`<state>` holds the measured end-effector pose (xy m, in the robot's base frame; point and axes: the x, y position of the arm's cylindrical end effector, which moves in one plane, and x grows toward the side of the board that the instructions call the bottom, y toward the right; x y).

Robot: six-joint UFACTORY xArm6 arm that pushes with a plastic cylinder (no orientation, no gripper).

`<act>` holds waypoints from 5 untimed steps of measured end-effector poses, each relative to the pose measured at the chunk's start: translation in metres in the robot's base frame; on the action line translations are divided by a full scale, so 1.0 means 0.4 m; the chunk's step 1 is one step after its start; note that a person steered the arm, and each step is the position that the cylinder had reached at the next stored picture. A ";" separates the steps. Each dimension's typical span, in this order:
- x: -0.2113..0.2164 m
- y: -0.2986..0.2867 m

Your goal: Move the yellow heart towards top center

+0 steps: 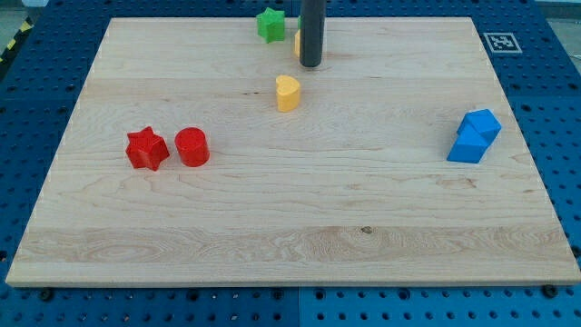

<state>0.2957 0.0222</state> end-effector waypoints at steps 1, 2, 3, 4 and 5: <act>0.014 0.031; 0.097 0.057; 0.204 0.093; 0.282 0.059; 0.239 -0.040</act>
<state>0.3912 0.0062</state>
